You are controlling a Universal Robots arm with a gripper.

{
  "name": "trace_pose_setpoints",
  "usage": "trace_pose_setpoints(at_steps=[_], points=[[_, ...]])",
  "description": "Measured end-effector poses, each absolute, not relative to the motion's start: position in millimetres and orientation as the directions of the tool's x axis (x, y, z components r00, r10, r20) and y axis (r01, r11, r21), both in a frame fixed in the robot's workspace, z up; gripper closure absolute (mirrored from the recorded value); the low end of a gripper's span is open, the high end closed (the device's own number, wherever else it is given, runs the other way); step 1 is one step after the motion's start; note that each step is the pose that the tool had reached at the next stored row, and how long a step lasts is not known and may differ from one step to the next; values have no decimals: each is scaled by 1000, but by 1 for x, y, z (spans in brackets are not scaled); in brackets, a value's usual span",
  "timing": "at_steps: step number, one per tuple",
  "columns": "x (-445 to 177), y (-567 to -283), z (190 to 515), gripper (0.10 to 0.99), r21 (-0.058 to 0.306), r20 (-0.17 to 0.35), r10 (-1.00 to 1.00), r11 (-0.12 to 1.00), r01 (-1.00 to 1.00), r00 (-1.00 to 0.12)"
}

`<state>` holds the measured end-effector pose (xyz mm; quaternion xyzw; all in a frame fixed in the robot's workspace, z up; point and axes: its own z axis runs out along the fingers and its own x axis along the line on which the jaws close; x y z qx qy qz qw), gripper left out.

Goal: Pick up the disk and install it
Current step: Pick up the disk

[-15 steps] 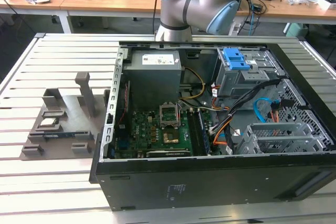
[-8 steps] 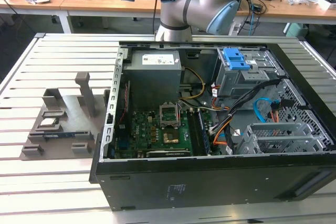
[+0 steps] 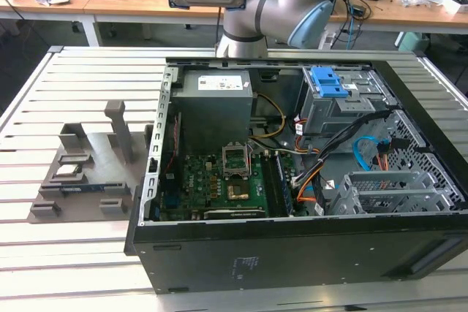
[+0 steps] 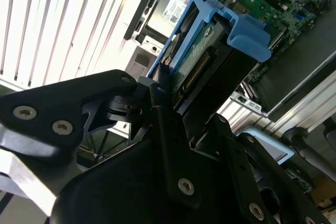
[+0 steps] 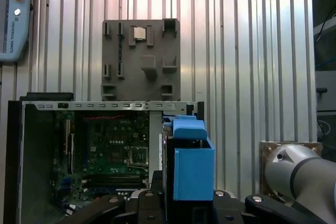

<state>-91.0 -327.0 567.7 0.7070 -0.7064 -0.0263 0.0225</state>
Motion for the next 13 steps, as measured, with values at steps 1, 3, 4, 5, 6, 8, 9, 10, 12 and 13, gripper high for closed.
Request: trace_pose_setpoints(at_steps=[1, 3, 4, 5, 6, 8, 9, 10, 12, 13], points=[[-91, -327, 567, 733, 69, -5, -1000, -1, -998, 1], [-90, -327, 565, 733, 69, -5, -1000, -1, -998, 1], [-90, -327, 564, 733, 69, -5, -1000, -1, -998, 1], [-90, -327, 563, 733, 69, -5, -1000, -1, -998, 1], [-89, -327, 562, 733, 69, -5, -1000, -1, -998, 1], [-89, -327, 560, 733, 69, -5, -1000, -1, -998, 1], [-89, -327, 559, 733, 69, -5, -1000, -1, -998, 1], [-88, -327, 558, 733, 69, -5, -1000, -1, -998, 1], [-88, -327, 557, 733, 69, -5, -1000, -1, -998, 1], [-88, -327, 556, 733, 69, -5, -1000, -1, -998, 1]])
